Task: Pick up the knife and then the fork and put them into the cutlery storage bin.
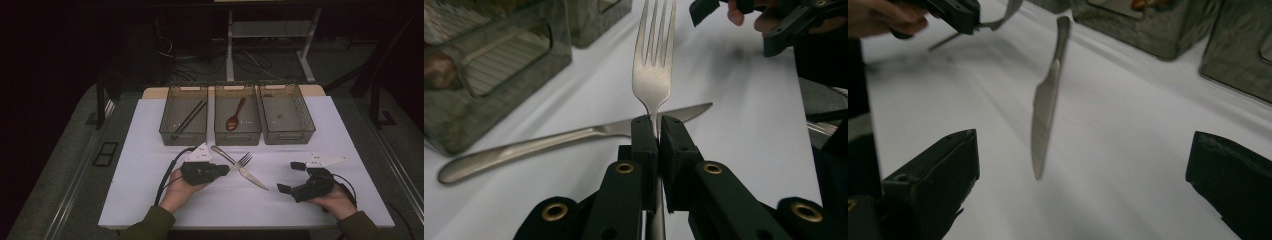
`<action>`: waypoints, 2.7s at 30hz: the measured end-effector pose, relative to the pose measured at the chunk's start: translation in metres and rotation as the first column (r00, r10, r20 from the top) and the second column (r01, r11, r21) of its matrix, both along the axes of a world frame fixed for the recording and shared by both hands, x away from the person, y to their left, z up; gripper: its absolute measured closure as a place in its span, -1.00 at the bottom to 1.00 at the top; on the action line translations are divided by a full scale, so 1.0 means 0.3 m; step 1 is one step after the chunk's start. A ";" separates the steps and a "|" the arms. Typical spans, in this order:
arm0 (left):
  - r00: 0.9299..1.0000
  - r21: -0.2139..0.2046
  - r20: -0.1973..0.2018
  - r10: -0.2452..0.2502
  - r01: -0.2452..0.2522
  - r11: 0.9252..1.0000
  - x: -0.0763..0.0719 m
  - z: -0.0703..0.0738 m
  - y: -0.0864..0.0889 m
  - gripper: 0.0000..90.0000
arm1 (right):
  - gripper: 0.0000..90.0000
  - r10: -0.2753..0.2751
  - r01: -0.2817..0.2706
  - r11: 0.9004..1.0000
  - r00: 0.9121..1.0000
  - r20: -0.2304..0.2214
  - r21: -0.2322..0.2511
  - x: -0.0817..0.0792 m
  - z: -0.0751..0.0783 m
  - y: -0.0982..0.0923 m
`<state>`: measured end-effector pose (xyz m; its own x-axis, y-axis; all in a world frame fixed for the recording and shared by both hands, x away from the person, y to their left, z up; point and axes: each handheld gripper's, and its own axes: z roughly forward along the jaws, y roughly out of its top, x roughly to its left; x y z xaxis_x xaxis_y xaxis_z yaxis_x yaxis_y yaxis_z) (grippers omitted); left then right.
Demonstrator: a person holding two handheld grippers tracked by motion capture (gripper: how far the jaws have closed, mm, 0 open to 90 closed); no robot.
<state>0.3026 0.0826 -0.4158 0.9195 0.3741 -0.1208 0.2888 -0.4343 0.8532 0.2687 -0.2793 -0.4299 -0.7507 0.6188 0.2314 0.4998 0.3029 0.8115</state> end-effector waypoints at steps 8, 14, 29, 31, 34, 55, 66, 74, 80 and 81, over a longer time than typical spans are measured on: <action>0.999 -0.008 0.041 0.032 -0.032 0.999 -0.019 0.027 -0.037 0.88 | -0.65 0.019 -0.016 0.990 1.000 -0.021 0.141 0.033 0.060 0.059; 0.997 -0.014 0.055 0.045 -0.044 0.999 -0.033 0.037 -0.063 0.88 | -0.29 0.051 -0.041 0.968 0.998 -0.036 0.247 0.082 0.096 0.122; 0.993 -0.034 0.088 0.083 -0.080 0.996 -0.036 0.062 -0.057 0.89 | 0.35 0.140 -0.129 0.939 0.990 -0.012 0.319 0.147 0.153 0.287; 0.992 -0.040 0.094 0.087 -0.083 0.996 -0.037 0.066 -0.056 0.89 | 0.49 0.147 -0.137 0.935 0.989 -0.006 0.327 0.148 0.158 0.294; 0.991 -0.047 0.099 0.092 -0.088 0.995 -0.039 0.072 -0.054 0.89 | 0.59 0.144 -0.139 0.933 0.990 0.011 0.330 0.149 0.168 0.302; 0.998 -0.105 0.047 0.050 -0.045 0.993 -0.039 0.072 -0.032 0.20 | 0.93 0.028 -0.054 0.962 0.995 0.100 0.267 0.151 0.186 0.248; 0.993 -0.082 0.065 0.099 -0.093 0.992 -0.062 0.035 0.095 -0.22 | 0.93 -0.055 0.033 0.971 0.995 0.087 0.236 0.198 0.201 0.118; 0.989 -0.059 0.038 0.140 -0.138 0.989 -0.086 -0.022 0.181 -0.54 | 0.93 -0.131 0.104 0.965 0.986 0.102 0.241 0.246 0.259 0.002; 0.982 -0.052 0.035 0.188 -0.186 0.981 -0.101 -0.045 0.237 -0.78 | 0.93 -0.191 0.158 0.956 0.975 0.115 0.249 0.301 0.330 -0.075; 0.981 -0.053 0.031 0.192 -0.190 0.980 -0.103 -0.047 0.242 -0.82 | 0.93 -0.198 0.165 0.955 0.973 0.119 0.245 0.309 0.341 -0.085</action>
<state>0.2718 0.1551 -0.4299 0.8355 0.5379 -0.1118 0.3311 -0.3307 0.8837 0.3615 -0.3047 -0.3275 -0.6658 0.6895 0.2850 0.4046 0.0126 0.9144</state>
